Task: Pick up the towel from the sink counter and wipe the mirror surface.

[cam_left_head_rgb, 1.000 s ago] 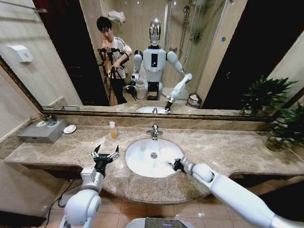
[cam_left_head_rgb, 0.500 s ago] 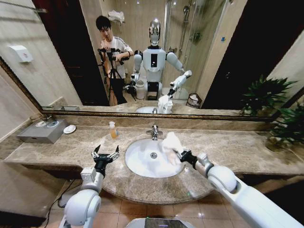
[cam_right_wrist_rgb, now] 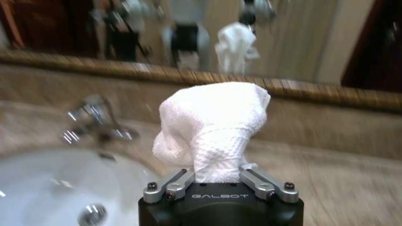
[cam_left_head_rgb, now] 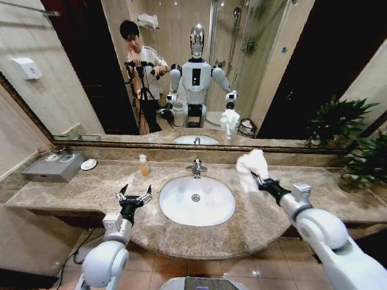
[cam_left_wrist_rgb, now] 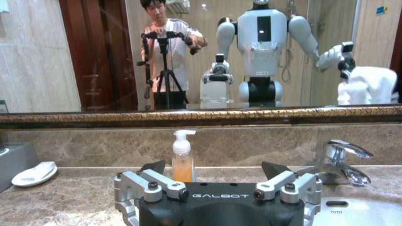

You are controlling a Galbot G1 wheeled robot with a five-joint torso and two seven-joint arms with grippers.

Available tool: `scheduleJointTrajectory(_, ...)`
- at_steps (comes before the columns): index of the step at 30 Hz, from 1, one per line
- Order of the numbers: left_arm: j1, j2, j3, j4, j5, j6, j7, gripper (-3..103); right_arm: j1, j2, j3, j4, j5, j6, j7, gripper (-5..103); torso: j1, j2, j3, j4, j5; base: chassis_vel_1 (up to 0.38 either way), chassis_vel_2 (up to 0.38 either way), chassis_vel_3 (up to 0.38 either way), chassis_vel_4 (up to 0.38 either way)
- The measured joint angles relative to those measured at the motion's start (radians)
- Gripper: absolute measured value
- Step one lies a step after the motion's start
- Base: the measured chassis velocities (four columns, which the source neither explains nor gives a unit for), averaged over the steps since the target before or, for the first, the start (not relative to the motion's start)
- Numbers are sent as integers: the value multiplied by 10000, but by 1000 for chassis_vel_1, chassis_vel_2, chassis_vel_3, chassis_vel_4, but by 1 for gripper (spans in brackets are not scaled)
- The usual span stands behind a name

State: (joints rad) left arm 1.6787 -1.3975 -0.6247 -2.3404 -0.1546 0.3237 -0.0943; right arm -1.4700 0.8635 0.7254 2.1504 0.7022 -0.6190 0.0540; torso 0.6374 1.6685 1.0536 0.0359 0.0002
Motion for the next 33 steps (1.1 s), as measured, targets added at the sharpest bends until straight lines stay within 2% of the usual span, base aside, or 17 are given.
scheduleJointTrajectory(6,0,0,1,0,0,0,0,100,327,69,-380,-1230,-154,-370,-48,8,1,0,1,1,0,0,0,0,0)
scheduleJointTrajectory(12,0,0,1,0,0,0,0,100,689,183,-652,-1883,457,-1080,-282,8,1,-1,1,0,-5,0,0,0,0)
scheduleJointTrajectory(20,0,0,1,0,0,0,0,100,1222,32,-999,-2524,603,-1164,-319,10,1,-1,1,1,-3,0,0,0,0)
scheduleJointTrajectory(24,0,-1,1,0,0,0,0,100,1369,-5,-1051,-2702,838,-1161,-434,19,1,-1,1,0,-3,0,0,0,0)
scheduleJointTrajectory(27,0,0,1,0,0,0,0,100,1384,95,-1046,-2746,935,-1021,-598,33,1,-1,1,-1,-1,0,0,0,0)
scheduleJointTrajectory(30,0,0,0,0,0,0,0,100,1331,110,-1057,-2741,944,-880,-602,37,0,-1,0,0,-3,0,0,0,0)
scheduleJointTrajectory(32,0,-1,1,0,0,0,0,100,1277,100,-1071,-2714,929,-797,-608,48,1,-1,1,-1,-2,0,0,0,0)
scheduleJointTrajectory(33,0,-1,1,0,0,0,0,100,1277,100,-1071,-2714,929,-797,-608,48,1,-1,1,-1,-2,0,0,0,0)
